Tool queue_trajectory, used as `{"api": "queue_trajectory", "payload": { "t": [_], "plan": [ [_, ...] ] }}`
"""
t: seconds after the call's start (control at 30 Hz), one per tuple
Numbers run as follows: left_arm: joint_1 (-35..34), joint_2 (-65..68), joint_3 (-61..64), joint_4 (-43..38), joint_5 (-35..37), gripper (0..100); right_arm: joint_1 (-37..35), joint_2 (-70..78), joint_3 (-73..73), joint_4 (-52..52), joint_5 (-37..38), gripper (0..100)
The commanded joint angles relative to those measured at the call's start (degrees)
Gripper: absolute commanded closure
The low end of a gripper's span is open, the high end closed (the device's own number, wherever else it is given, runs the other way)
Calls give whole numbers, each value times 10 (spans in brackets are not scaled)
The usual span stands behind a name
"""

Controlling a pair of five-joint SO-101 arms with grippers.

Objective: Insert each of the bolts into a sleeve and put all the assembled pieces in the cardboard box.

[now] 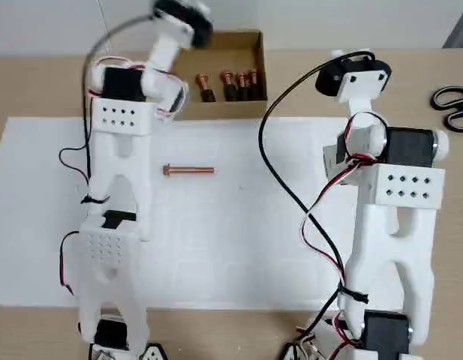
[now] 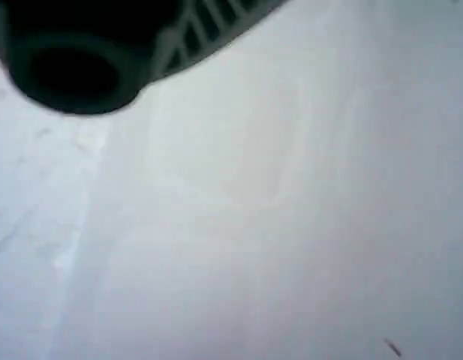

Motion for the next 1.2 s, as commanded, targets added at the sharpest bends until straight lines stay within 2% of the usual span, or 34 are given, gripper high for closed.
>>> {"api": "queue_trajectory", "payload": {
  "t": [0.0,0.17,0.37,0.47,0.67,0.93,1.17],
  "plan": [
    [-7,-85,-15,13,116,897,3,-26,-5,-1,4,992],
    [-4,-211,91,12,210,897,3,-27,-4,8,2,992],
    [-2,-337,293,12,256,894,3,-27,-4,8,1,992],
    [-4,-370,390,10,313,860,0,-27,-4,8,0,992],
    [-6,-329,475,-21,480,769,0,-27,-4,8,-4,992],
    [-2,-224,487,-41,507,767,0,-27,-4,9,-15,992],
    [-1,-103,482,-65,652,767,0,-27,-4,9,-15,992]
  ]
}}
